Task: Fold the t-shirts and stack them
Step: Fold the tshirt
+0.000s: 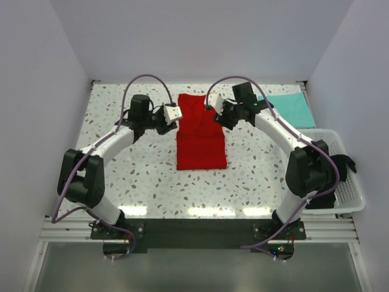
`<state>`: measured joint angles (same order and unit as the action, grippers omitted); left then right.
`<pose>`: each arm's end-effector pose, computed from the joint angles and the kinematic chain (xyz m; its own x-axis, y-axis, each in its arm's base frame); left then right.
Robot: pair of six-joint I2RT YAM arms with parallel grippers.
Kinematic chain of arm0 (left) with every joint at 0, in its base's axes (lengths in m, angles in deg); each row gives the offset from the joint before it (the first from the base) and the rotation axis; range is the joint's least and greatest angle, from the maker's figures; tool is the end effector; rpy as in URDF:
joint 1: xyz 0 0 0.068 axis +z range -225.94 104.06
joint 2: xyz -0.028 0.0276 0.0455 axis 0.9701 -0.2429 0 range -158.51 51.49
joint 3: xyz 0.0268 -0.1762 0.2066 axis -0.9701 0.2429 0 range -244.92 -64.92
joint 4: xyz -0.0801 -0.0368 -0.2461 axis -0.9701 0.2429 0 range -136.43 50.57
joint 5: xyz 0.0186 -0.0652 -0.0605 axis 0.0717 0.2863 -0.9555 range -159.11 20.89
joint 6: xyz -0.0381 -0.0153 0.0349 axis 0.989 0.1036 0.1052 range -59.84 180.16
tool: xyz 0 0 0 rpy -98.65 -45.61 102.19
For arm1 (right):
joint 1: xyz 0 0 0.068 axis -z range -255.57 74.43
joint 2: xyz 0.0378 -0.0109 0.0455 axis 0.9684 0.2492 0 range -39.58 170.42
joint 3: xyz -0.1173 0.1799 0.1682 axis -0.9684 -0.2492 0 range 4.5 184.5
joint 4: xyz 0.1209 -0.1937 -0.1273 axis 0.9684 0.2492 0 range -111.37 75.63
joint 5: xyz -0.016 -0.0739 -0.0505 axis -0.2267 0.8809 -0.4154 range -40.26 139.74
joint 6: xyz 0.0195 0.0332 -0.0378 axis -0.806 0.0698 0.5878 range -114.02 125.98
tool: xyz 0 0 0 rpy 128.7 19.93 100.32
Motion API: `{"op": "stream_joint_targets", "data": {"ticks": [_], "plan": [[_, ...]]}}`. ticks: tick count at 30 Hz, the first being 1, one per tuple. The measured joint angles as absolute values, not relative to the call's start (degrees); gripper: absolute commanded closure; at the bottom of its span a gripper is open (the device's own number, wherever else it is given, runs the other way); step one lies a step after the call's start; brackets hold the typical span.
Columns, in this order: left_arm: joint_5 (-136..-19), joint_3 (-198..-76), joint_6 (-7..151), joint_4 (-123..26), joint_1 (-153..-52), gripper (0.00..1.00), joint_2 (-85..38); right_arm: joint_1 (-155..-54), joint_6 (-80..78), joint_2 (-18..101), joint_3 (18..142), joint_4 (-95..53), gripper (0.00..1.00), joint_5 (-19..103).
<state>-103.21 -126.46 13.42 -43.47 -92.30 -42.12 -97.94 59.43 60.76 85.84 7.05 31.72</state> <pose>0.3405 -0.1208 0.2385 0.1133 0.5952 -0.7956 0.8628 0.3381 0.3758 0.3578 0.1592 0.2707 0.0408 -0.8093 -0.5860 -0.8778 0.2511 -0.4078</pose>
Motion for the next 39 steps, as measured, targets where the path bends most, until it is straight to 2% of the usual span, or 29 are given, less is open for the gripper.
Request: {"op": "stream_joint_targets", "data": {"ticks": [3,5,6,7,8,10,11,12,15,21,29,32,39], "plan": [[-108.55,-126.32,25.2,-41.42,-92.78,0.52,-39.14,-97.94,49.99,60.38,89.62,12.27,0.44,28.38],[-112.02,-125.01,34.25,-41.99,-93.83,0.51,-38.01,-97.94,41.66,60.38,90.08,15.03,0.2,24.68],[-113.31,-124.05,37.94,-42.73,-94.42,0.5,-37.79,-97.94,37.6,60.43,89.75,16.32,0.17,22.85],[-114.8,-122.67,42.57,-43.78,-95.23,0.43,-37.68,-97.94,33.75,60.54,89.08,17.15,0.15,20.53],[-116.66,-120.73,48.3,-45.46,-96.37,0.42,-37.77,-97.94,29.82,60.54,88.07,17.59,0.14,18.47],[-118.86,-117.58,56.56,-48.39,-97.99,0.25,-38.33,-97.94,21.77,60.67,85.47,17.61,0.11,13.97],[-120.24,-116.03,60.61,-50.18,-98.88,0.22,-38.9,-97.94,18.14,60.87,83.96,17.37,0.11,12.05],[-121.25,-114.72,64.61,-51.82,-99.73,0.01,-39.65,-97.96,14.82,61.11,82.48,16.8,0.11,10.17],[-123.39,-112.64,73.61,-55.62,-101.75,0.0,-42.2,-97.98,6.54,62.2,78.3,14.07,0.11,5.32],[-125.95,-112.58,81.72,-60.63,-102.31,0.0,-47.6,-97.98,-2.1,65.57,72.75,10.66,0.14,-0.98],[-130.93,-109.89,84.67,-63.14,-99.76,0.0,-55.65,-97.17,-2.88,72.93,69.34,9.83,0.17,-5.07],[-135.04,-110.11,85.17,-64.19,-97.24,0.0,-57.79,-94.38,-2.9,75.93,68.88,9.98,0.18,-10.6],[-140.55,-110.32,83.34,-62.49,-93.18,0.0,-58.97,-89.55,-1.2,76.56,65.76,11.27,0.19,-15.53]]}}
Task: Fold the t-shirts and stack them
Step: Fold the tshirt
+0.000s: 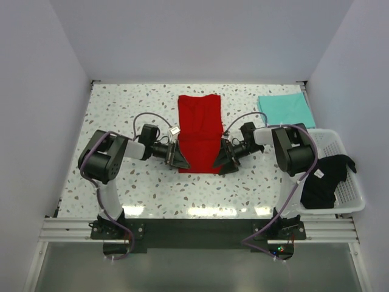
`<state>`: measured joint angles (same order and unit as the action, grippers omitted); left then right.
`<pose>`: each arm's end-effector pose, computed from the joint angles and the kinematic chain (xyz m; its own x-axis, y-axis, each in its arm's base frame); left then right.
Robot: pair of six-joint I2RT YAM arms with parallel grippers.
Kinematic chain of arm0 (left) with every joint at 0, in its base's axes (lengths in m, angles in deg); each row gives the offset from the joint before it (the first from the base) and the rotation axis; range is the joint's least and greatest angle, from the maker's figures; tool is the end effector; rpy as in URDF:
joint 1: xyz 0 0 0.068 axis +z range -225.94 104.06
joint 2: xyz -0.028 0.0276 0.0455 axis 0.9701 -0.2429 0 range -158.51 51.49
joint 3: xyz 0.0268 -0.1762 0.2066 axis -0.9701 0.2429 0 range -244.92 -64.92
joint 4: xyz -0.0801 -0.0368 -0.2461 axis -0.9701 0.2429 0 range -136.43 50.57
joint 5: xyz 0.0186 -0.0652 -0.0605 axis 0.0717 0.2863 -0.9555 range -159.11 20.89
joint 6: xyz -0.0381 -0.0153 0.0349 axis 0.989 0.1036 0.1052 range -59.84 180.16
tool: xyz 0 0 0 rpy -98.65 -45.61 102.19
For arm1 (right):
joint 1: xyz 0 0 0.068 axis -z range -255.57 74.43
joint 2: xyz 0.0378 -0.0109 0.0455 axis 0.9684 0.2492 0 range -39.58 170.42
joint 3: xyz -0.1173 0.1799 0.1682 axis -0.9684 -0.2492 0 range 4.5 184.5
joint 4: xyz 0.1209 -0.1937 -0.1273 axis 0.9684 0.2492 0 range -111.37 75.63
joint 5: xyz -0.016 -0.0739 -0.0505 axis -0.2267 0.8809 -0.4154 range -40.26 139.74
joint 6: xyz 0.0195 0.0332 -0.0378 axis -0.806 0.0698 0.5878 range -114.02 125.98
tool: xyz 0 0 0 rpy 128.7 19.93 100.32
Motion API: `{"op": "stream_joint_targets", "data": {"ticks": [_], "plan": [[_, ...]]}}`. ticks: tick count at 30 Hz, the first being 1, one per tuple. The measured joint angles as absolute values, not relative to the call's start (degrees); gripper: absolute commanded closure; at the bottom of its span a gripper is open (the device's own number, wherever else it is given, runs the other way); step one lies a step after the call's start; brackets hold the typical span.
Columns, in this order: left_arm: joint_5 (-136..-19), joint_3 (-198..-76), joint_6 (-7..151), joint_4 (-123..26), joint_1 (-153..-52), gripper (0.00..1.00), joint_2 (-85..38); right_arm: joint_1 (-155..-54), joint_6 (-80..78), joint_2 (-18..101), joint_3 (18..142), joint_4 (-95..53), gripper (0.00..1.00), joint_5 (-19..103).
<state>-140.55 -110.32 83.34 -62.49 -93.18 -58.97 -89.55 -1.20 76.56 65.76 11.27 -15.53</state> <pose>0.3013 -0.1289 0.0998 -0.9335 0.1585 -0.3215 0.3491 0.1980 -0.9159 0.3125 0.1112 0.0958 -0.9793 -0.1899 0.0706 -0.0169 0.4235 0.9057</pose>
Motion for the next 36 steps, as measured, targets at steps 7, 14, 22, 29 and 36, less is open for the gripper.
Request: {"op": "stream_joint_targets", "data": {"ticks": [7,14,22,29,36], "plan": [[-135.58,-109.1,68.28,-47.49,-93.16,0.0,-49.72,-89.79,3.87,69.43,64.42,16.84,0.2,-11.21],[-118.1,-109.04,42.29,-34.66,-93.07,0.0,-17.0,-90.18,20.88,48.56,73.58,25.7,0.01,2.96],[-114.91,-109.28,17.18,-32.81,-93.64,0.0,-2.29,-90.51,43.45,30.05,72.58,17.32,0.01,13.16],[-107.96,-106.13,2.77,-29.07,-108.37,0.08,-15.28,-99.77,63.5,32.15,64.12,16.62,0.04,16.11],[-101.25,-100.69,-3.59,-34.4,-114.14,0.45,-25.02,-106.03,73.95,38.57,47.9,9.72,0.38,22.26]]}}
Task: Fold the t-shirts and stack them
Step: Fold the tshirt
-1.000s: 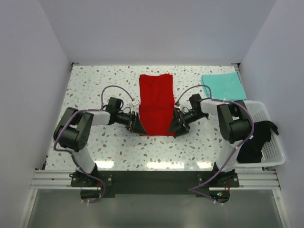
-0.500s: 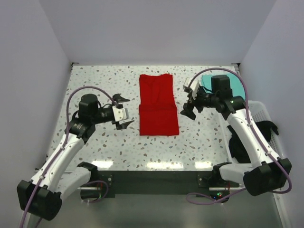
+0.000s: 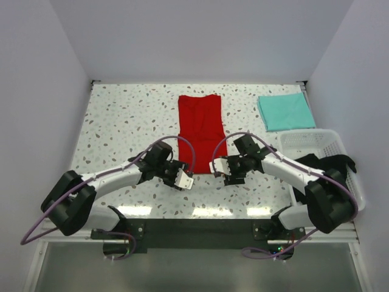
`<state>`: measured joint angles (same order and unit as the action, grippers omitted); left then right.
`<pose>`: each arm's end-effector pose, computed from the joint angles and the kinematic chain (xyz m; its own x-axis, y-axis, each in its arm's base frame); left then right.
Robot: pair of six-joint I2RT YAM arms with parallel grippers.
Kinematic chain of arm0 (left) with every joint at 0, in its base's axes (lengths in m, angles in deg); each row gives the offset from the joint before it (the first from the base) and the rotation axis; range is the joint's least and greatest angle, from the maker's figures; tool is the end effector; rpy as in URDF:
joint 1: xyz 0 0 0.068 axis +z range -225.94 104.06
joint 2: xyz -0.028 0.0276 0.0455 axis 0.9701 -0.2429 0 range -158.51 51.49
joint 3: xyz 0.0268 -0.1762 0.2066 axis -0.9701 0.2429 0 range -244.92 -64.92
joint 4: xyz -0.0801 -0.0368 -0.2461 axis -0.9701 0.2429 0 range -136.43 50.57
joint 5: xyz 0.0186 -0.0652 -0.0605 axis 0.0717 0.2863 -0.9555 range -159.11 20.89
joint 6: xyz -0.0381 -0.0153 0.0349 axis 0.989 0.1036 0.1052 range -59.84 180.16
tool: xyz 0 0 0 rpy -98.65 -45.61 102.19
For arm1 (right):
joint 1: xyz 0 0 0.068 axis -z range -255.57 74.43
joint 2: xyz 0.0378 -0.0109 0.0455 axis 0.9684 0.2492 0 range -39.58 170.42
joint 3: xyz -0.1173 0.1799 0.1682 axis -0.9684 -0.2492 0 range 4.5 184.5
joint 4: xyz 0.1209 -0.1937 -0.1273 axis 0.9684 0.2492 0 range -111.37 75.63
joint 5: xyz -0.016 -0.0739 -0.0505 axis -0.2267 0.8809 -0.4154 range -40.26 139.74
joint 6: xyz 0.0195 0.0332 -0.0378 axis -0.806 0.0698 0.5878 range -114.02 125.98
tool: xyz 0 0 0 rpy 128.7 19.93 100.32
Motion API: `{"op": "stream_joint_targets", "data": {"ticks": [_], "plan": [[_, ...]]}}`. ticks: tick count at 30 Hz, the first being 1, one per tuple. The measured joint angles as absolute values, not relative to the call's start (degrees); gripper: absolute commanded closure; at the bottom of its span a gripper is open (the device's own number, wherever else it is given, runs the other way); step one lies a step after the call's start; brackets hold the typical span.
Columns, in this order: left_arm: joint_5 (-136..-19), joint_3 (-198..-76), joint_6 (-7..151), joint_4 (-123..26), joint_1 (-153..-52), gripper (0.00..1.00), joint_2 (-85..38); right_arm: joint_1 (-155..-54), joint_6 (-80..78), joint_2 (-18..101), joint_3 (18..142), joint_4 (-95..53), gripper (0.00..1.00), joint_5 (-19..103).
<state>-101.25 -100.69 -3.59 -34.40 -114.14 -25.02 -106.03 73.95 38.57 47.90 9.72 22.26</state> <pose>0.1817 -0.1672 0.1730 0.4198 0.6360 -0.6475 0.9047 -0.2354 0.3553 0.2024 0.1381 0.1851 0.2728 -0.7936 -0.5439 -0.9588 -0.1778 -0.2214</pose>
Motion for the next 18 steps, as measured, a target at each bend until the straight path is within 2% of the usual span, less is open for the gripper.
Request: {"op": "stream_joint_targets", "data": {"ticks": [2,4,9,14,15,18], "plan": [[-99.96,-99.55,-4.35,-36.67,-114.6,0.51,-26.79,-105.98,75.08,40.6,46.3,6.68,0.49,23.61],[-98.97,-98.46,-5.32,-38.42,-115.08,0.56,-27.82,-105.98,75.65,42.07,45.71,4.21,0.54,24.09],[-96.99,-97.69,-6.56,-42.25,-115.78,0.58,-30.82,-105.98,76.5,45.04,45.25,-2.52,0.62,25.27],[-95.65,-97.56,-6.98,-45.64,-115.78,0.66,-32.28,-106.0,78.27,45.85,44.62,-5.93,0.7,26.1],[-95.43,-97.56,-7.02,-46.2,-115.78,0.68,-32.65,-106.0,78.82,45.81,44.29,-6.41,0.77,26.1],[-94.76,-97.58,-6.98,-47.23,-115.78,0.83,-33.48,-106.05,80.24,45.63,43.42,-7.66,0.9,26.28]]}}
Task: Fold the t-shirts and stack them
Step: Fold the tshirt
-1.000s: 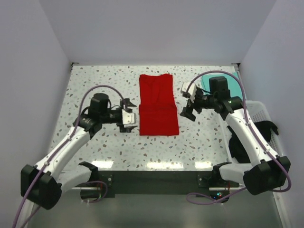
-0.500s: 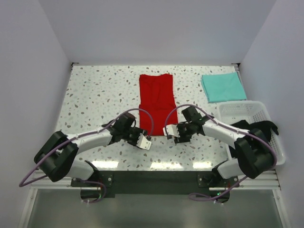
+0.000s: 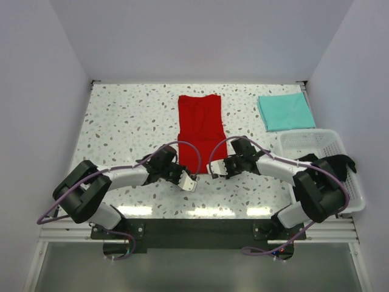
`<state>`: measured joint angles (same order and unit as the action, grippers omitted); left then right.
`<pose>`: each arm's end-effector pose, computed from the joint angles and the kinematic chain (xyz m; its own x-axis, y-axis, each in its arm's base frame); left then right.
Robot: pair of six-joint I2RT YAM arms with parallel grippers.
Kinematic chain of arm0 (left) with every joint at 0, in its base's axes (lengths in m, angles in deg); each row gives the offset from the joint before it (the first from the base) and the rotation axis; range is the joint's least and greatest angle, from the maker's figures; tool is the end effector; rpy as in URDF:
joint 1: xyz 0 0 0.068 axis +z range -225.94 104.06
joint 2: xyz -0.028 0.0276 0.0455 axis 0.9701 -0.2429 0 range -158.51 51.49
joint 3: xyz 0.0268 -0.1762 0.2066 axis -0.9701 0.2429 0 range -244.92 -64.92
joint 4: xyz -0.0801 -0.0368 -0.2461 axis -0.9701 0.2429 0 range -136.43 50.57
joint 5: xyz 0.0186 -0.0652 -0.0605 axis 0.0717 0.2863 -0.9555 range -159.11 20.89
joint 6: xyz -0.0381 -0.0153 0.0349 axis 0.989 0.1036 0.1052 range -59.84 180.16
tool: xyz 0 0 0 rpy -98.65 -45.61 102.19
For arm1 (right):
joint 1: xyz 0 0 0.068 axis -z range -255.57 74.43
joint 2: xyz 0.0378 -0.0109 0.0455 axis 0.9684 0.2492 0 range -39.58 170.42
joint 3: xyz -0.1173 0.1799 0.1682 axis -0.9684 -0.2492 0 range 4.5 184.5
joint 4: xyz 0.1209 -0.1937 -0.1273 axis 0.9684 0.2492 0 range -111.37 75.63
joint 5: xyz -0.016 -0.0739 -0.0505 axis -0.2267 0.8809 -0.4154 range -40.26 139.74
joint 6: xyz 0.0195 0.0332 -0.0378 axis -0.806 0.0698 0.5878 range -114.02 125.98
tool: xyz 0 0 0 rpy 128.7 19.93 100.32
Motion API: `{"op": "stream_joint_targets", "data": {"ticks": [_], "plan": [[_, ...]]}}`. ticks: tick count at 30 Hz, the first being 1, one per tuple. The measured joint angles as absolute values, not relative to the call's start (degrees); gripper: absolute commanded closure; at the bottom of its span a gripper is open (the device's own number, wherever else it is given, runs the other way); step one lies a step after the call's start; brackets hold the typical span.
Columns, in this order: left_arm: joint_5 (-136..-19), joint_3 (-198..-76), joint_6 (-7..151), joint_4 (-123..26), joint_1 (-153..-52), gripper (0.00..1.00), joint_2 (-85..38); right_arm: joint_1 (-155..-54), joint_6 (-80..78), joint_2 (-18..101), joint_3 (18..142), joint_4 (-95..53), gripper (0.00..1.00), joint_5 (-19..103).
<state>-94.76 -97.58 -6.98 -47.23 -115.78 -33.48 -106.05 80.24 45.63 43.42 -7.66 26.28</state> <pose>0.1898 -0.1785 0.1364 0.4893 0.6735 -0.5540 0.8585 -0.2602 0.4418 0.2202 0.1461 0.1485 0.4105 -0.7828 -0.4676 -0.8911 -0.2357 -0.3877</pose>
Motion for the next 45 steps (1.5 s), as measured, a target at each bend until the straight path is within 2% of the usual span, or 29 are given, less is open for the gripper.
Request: {"op": "stream_joint_targets", "data": {"ticks": [1,3,4,5,10,15,25,32,38,45], "plan": [[-94.62,-97.67,-6.93,-47.19,-115.78,0.85,-33.66,-106.05,80.57,45.52,43.27,-7.79,0.99,26.3],[-94.28,-98.35,-6.69,-46.53,-115.78,0.92,-34.18,-106.05,80.87,45.37,43.18,-7.86,1.0,26.43],[-93.99,-98.92,-6.43,-45.92,-115.78,0.99,-34.47,-106.05,80.83,45.33,43.16,-7.83,1.0,26.5],[-93.73,-99.51,-5.97,-45.18,-115.78,1.0,-34.66,-106.05,80.76,45.15,43.16,-7.66,1.0,26.56],[-92.72,-103.55,-2.71,-38.86,-115.62,1.0,-34.71,-106.05,79.34,43.07,44.27,-3.7,1.0,26.56],[-93.58,-110.11,1.05,-32.04,-112.8,1.0,-33.05,-105.79,74.71,42.16,50.63,1.39,1.0,26.47],[-95.39,-114.52,2.79,-23.84,-111.71,1.0,-26.25,-103.47,69.97,40.65,59.22,8.32,1.0,25.14],[-99.13,-115.61,6.53,-15.08,-114.73,1.0,-22.01,-105.92,70.12,29.63,58.3,19.79,1.0,22.39],[-107.52,-121.23,10.29,-1.9,-115.38,1.0,-18.38,-109.65,68.85,19.25,59.31,32.67,1.0,19.37],[-109.68,-131.29,12.67,3.11,-114.42,1.0,-21.42,-104.74,68.44,24.56,64.58,36.58,1.0,17.03]]}}
